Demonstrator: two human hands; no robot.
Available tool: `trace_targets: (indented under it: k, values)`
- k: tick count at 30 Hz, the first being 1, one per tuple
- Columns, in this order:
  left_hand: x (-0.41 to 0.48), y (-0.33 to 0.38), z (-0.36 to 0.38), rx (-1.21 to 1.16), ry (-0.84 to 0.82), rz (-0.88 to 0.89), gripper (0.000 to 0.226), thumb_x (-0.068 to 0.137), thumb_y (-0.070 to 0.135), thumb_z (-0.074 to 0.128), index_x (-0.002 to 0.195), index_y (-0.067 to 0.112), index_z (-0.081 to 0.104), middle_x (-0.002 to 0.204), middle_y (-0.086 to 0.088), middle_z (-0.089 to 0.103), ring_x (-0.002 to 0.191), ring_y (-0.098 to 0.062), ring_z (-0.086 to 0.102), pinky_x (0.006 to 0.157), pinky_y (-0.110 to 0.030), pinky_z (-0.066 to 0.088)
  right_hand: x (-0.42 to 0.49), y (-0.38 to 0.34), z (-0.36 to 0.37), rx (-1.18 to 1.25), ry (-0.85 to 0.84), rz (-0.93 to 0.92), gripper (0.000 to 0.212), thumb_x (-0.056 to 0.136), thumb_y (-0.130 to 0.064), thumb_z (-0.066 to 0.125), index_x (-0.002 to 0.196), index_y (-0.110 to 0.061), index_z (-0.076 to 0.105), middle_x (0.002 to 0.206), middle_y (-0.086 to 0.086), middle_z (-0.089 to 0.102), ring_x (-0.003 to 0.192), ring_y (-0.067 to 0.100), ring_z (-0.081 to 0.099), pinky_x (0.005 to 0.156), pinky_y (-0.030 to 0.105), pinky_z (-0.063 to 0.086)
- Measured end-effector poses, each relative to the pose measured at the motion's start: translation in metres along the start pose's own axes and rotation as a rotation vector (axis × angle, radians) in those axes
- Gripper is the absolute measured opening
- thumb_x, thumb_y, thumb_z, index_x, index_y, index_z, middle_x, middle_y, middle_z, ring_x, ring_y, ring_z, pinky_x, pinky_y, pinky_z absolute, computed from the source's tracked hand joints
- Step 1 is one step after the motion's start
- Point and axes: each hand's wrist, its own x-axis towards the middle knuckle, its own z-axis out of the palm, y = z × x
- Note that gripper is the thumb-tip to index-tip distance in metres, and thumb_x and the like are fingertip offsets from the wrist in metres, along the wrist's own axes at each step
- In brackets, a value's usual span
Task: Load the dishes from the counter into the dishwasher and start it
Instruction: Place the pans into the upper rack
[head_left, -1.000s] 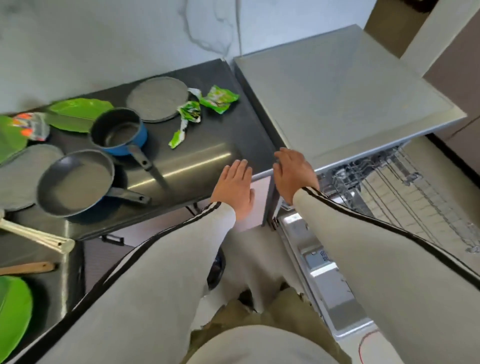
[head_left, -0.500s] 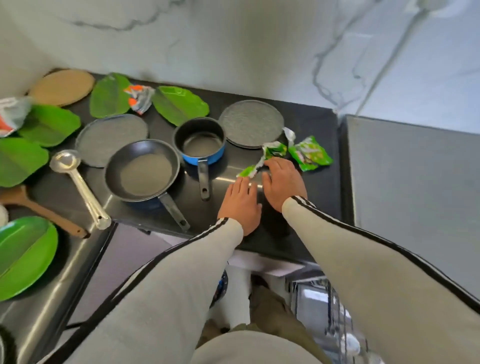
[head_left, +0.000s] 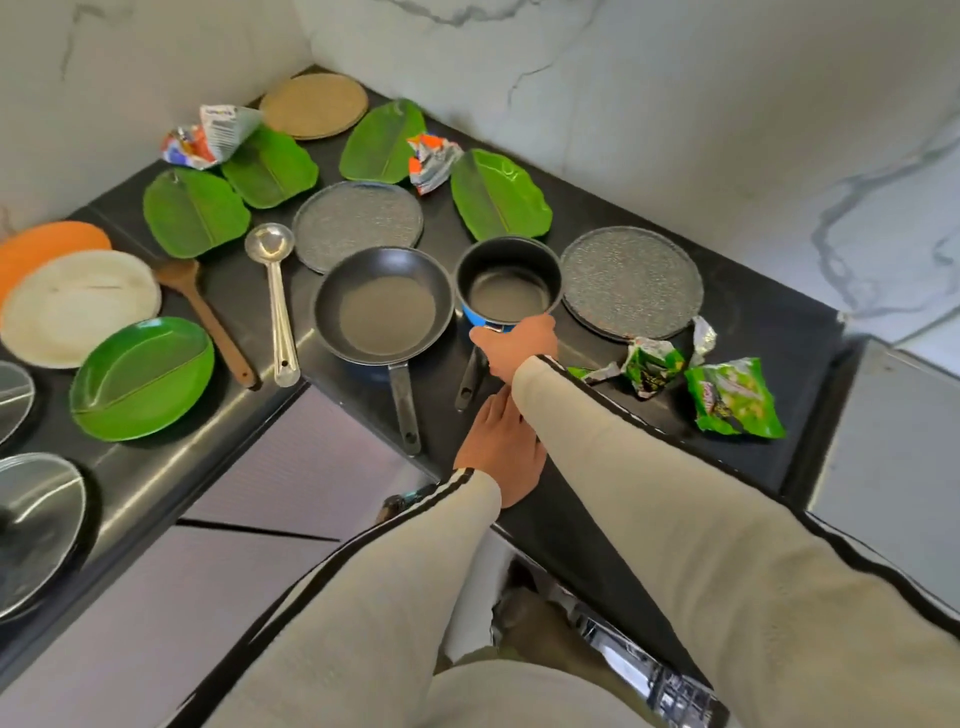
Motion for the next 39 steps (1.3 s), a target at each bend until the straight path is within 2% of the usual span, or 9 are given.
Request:
trace_targets:
  k: [5,8,11,15,20,24,29,34,39]
  values:
    - [-0.015,-0.009,-0.002,0.040,0.035,0.002,0.062,0.103,0.043,0.033,0.157,0.016,0.016,0.163,-0.008,0.022,0.150,-0.029,0.019,0.125,-0.044,0.013,-0.004,-0.009,0.008,0.319,-0.213,0.304,0.064,0.074,-0.025,0.084,0.125,-0.006,0.050,0.109,0.013,0.064,0.073,0.023,0.064,0.063,0.035,0.061]
    - [-0.018,-0.017,0.001,0.039,0.034,-0.017,0.063,0.102,0.047,0.032,0.156,0.018,0.019,0.162,-0.006,0.023,0.150,-0.029,0.020,0.124,-0.047,0.015,-0.005,-0.008,0.010,0.356,-0.361,0.365,0.038,0.082,-0.017,0.079,0.112,-0.005,0.059,0.106,0.015,0.068,0.087,0.024,0.066,0.066,0.036,0.060]
    - [-0.022,-0.024,0.002,0.079,0.068,0.004,0.061,0.101,0.049,0.032,0.154,0.019,0.025,0.160,-0.004,0.026,0.149,-0.027,0.023,0.124,-0.048,0.015,-0.006,-0.005,0.009,0.454,-0.329,0.318,0.028,0.084,-0.012,0.072,0.110,-0.005,0.064,0.108,0.013,0.071,0.089,0.021,0.065,0.065,0.033,0.054]
    - [-0.024,-0.029,-0.003,0.101,0.072,0.022,0.058,0.102,0.049,0.034,0.151,0.019,0.034,0.159,-0.005,0.028,0.149,-0.026,0.020,0.124,-0.048,0.012,-0.012,0.001,-0.006,0.454,-0.234,0.192,0.010,0.091,-0.016,0.064,0.092,-0.006,0.066,0.077,0.007,0.065,0.066,0.016,0.057,0.066,0.030,0.051]
    - [-0.027,-0.033,-0.011,0.181,0.097,0.075,0.053,0.101,0.048,0.036,0.143,0.016,0.045,0.156,-0.008,0.033,0.147,-0.028,0.024,0.123,-0.048,0.016,-0.026,0.008,-0.029,0.472,-0.234,0.093,0.016,0.096,-0.021,0.059,0.087,-0.008,0.061,0.067,0.004,0.059,0.057,0.013,0.055,0.053,0.025,0.051]
    - [-0.033,-0.033,-0.019,0.208,0.104,0.135,0.050,0.101,0.045,0.038,0.141,0.016,0.047,0.155,-0.009,0.034,0.146,-0.029,0.025,0.123,-0.047,0.017,-0.045,0.018,-0.041,0.375,-0.135,0.015,0.020,0.098,-0.028,0.057,0.085,-0.012,0.059,0.061,0.000,0.052,0.050,0.011,0.045,0.045,0.021,0.041]
    - [-0.054,-0.031,-0.013,0.202,0.079,0.296,0.050,0.102,0.041,0.041,0.143,0.014,0.042,0.156,-0.009,0.032,0.147,-0.028,0.025,0.123,-0.044,0.020,-0.085,0.040,-0.056,0.337,0.010,-0.013,0.016,0.097,-0.027,0.058,0.094,-0.012,0.062,0.070,0.002,0.061,0.048,0.010,0.046,0.043,0.021,0.041]
    - [-0.087,-0.008,0.013,0.224,0.015,0.554,0.056,0.102,0.041,0.037,0.150,0.012,0.031,0.162,-0.011,0.022,0.151,-0.029,0.015,0.123,-0.046,0.015,-0.162,0.097,-0.073,0.568,0.155,-0.042,0.012,0.098,-0.017,0.054,0.093,-0.006,0.058,0.078,0.008,0.064,0.044,0.011,0.040,0.040,0.023,0.033]
    - [-0.152,0.053,0.050,0.279,-0.067,0.933,0.060,0.101,0.041,0.035,0.153,0.012,0.025,0.163,-0.010,0.016,0.152,-0.028,0.009,0.124,-0.045,0.010,-0.273,0.185,-0.094,0.811,0.483,0.034,0.017,0.099,-0.019,0.051,0.087,-0.007,0.055,0.072,0.009,0.060,0.043,0.014,0.037,0.039,0.021,0.031]
